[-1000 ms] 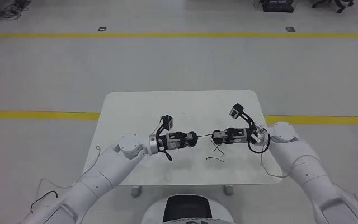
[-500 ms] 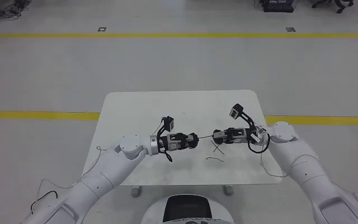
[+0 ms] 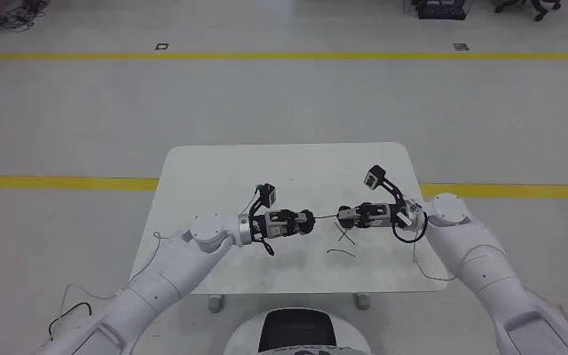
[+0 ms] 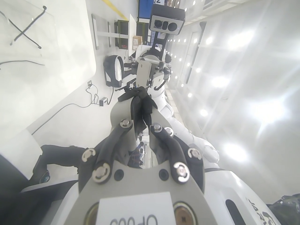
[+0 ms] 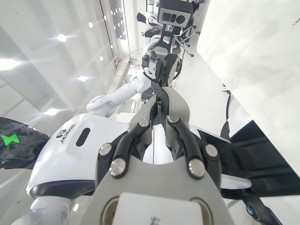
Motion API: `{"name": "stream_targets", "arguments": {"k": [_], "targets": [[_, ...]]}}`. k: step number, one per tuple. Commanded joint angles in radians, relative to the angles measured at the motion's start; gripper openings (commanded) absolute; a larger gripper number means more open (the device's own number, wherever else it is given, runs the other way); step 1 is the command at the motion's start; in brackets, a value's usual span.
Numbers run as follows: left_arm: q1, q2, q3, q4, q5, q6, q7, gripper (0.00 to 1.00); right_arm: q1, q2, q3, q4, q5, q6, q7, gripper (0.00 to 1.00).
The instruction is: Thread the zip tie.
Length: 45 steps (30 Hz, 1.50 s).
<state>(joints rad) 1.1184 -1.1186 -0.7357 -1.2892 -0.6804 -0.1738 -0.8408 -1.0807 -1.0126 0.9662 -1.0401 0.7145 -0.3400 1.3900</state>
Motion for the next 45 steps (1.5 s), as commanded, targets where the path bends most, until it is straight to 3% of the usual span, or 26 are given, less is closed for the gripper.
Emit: {"name": "stream_targets", "arguments": {"k": [1,7,9,14,17,23,35,45], "targets": [[0.0,-0.001,0.0,0.0,0.002,-0.003,-0.005,1.0,0.0,-0.001,-0.002,0.003,0.018,0.0,0.0,0.0],[-0.004,-0.007,0.011,0.003,0.014,-0.014,-0.019,1.0,0.004,0.0,-0.036,-0.001,0.064,0.0,0.0,0.0],[-0.008,-0.009,0.007,0.01,0.029,-0.038,0.016,1.0,0.011,0.003,-0.041,0.002,0.06,0.0,0.0,0.0],[-0.008,-0.009,0.007,0.01,0.029,-0.038,0.016,1.0,0.011,0.003,-0.041,0.002,0.06,0.0,0.0,0.0],[-0.003,-0.011,0.012,-0.003,0.051,-0.024,0.056,1.0,0.0,0.003,-0.04,-0.023,0.046,0.002,-0.029,0.0],[-0.015,-0.022,0.023,-0.014,0.056,-0.016,0.077,1.0,-0.024,0.009,-0.017,-0.061,0.032,0.009,-0.004,0.0],[-0.006,-0.025,0.032,-0.034,0.068,0.003,0.088,1.0,-0.05,0.01,-0.002,-0.1,0.018,0.025,-0.049,0.0],[-0.009,-0.033,0.034,-0.023,0.061,0.004,0.076,1.0,-0.058,0.007,0.013,-0.113,0.01,0.037,-0.041,0.0]]}}
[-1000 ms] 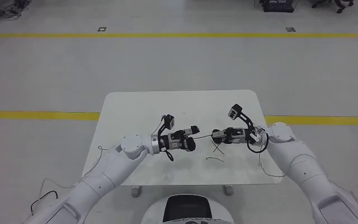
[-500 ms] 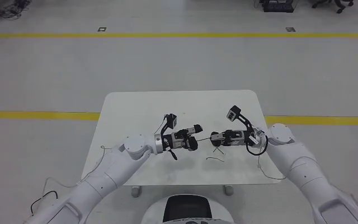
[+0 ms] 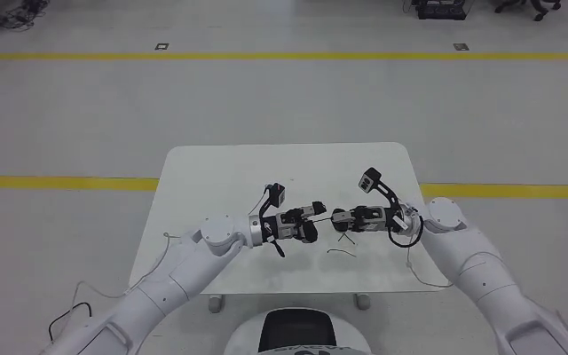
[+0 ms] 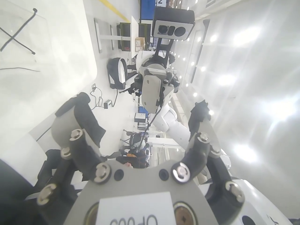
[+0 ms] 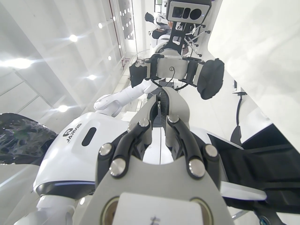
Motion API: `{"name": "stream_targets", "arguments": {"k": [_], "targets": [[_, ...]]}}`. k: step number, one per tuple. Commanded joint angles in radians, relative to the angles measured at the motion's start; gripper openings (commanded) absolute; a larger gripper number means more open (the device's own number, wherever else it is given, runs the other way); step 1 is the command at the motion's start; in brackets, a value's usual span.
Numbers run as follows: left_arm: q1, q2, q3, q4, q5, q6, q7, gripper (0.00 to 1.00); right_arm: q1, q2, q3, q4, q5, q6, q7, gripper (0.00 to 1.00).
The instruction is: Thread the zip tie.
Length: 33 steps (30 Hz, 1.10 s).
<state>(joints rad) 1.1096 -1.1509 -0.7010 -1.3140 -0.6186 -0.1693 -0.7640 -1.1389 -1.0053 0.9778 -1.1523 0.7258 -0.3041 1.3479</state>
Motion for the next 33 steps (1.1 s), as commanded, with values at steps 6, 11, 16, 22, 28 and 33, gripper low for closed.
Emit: {"name": "stream_targets", "arguments": {"k": [6,11,16,22,28,33], "targets": [[0.0,-0.002,-0.005,0.006,-0.005,-0.003,-0.013,0.97,-0.003,-0.003,0.005,-0.009,-0.009,0.007,0.004,0.0],[0.002,-0.003,-0.007,0.013,-0.003,-0.005,-0.018,0.78,-0.003,-0.007,0.005,-0.004,-0.02,0.015,-0.005,0.0],[0.004,-0.005,-0.01,0.017,-0.012,-0.004,-0.025,0.5,-0.004,-0.011,0.005,0.003,-0.015,0.015,0.0,0.0],[0.003,-0.008,-0.01,0.021,-0.013,0.001,-0.039,0.43,-0.002,-0.015,0.007,0.017,-0.02,0.023,0.003,0.0],[0.004,-0.009,-0.011,0.024,-0.017,-0.002,-0.055,0.33,0.004,-0.019,0.004,0.031,-0.031,0.033,0.008,0.0],[0.004,-0.011,-0.01,0.025,-0.022,-0.002,-0.081,0.28,0.013,-0.022,-0.002,0.045,-0.054,0.043,0.021,0.0]]}}
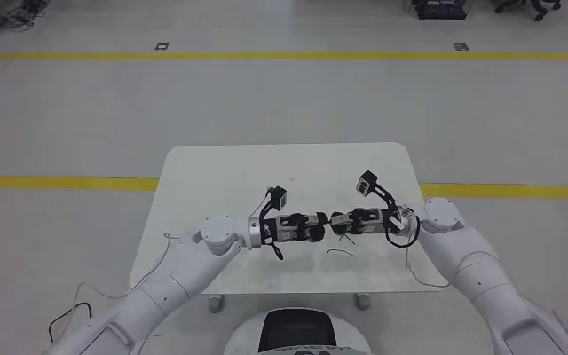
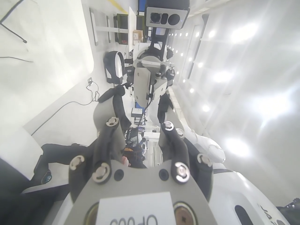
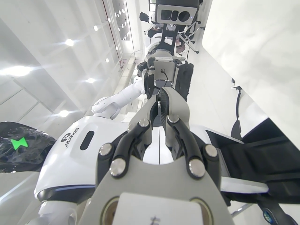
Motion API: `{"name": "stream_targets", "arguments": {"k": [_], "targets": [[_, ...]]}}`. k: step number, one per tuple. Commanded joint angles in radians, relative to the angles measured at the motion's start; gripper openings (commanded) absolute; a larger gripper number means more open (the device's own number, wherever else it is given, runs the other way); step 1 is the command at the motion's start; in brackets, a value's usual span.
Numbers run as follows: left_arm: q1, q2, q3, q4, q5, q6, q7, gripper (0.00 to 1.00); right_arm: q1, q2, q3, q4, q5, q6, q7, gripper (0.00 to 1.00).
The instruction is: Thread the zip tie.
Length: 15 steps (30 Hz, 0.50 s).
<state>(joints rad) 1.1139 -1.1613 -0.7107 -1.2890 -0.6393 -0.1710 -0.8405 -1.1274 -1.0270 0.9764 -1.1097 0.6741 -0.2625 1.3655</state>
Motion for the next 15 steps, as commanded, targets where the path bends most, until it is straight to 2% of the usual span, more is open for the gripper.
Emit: {"name": "stream_targets", "arguments": {"k": [1,15], "targets": [[-0.001,-0.001,0.0,0.002,-0.003,-0.001,-0.008,0.27,0.003,-0.001,0.0,0.006,-0.003,0.001,0.006,0.0],[-0.002,-0.004,-0.007,0.011,-0.025,-0.007,-0.046,0.2,0.014,-0.001,-0.004,0.023,-0.016,0.0,0.024,0.0]]}}
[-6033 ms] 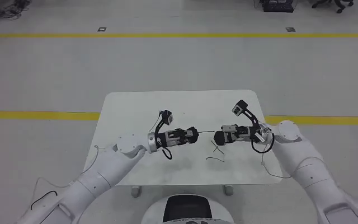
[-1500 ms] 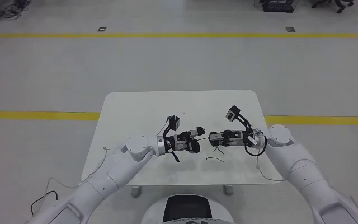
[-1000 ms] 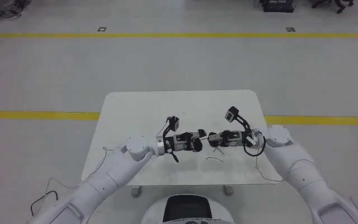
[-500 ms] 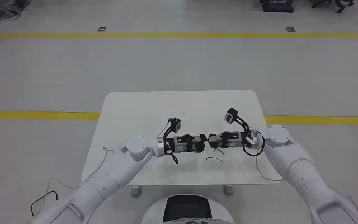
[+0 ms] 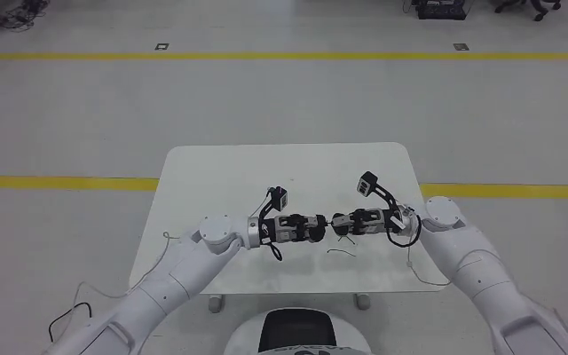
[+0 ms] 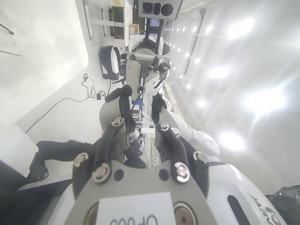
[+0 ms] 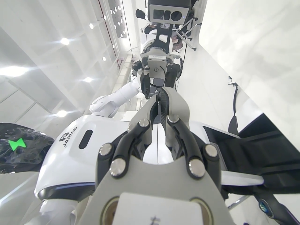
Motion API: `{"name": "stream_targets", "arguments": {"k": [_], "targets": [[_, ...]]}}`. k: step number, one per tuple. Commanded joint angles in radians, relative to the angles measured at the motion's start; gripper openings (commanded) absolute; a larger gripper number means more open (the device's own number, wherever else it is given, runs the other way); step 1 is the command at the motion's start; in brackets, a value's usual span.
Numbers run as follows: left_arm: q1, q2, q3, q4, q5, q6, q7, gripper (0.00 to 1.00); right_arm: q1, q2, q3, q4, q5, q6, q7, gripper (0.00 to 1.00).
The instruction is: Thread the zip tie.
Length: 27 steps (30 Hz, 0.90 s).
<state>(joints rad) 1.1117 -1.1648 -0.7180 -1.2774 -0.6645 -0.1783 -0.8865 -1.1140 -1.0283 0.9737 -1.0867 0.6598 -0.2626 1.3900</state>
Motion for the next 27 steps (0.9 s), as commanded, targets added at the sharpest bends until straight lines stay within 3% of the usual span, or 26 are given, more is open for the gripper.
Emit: {"name": "stream_targets", "arguments": {"k": [1,27], "targets": [[0.0,-0.001,0.002,-0.001,0.002,0.001,-0.002,0.2,0.002,0.0,-0.004,0.0,-0.005,0.001,0.0,0.0],[0.002,-0.006,-0.001,0.002,0.024,0.007,0.015,0.13,0.024,0.003,-0.05,-0.004,-0.006,0.015,0.0,0.0]]}}
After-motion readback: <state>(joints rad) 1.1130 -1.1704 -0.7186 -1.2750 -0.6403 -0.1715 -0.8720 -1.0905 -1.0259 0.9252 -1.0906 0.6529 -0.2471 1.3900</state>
